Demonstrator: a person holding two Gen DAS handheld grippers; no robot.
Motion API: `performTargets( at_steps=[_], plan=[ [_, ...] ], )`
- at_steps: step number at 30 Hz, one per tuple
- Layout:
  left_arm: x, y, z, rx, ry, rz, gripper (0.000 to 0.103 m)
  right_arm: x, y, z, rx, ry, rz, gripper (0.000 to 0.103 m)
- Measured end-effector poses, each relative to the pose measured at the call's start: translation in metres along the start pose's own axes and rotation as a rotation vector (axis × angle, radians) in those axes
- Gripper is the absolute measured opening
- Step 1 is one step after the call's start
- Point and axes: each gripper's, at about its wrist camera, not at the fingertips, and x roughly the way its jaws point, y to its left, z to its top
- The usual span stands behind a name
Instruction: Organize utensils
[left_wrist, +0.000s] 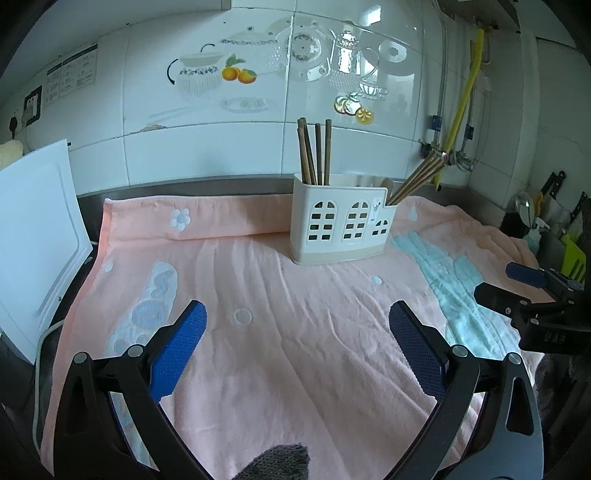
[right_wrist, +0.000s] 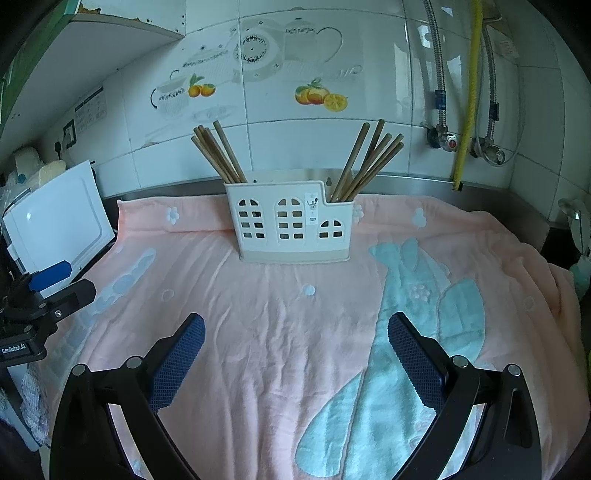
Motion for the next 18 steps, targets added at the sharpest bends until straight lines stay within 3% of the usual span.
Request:
performTargets(
  at_steps=[18],
  plan=[
    [0.0024, -0.0038, -0.0013, 0.005, 0.013, -0.001, 0.098, -0.0034, -0.0049, -0.0004, 0.003, -0.007, -0.009, 0.096]
  ],
)
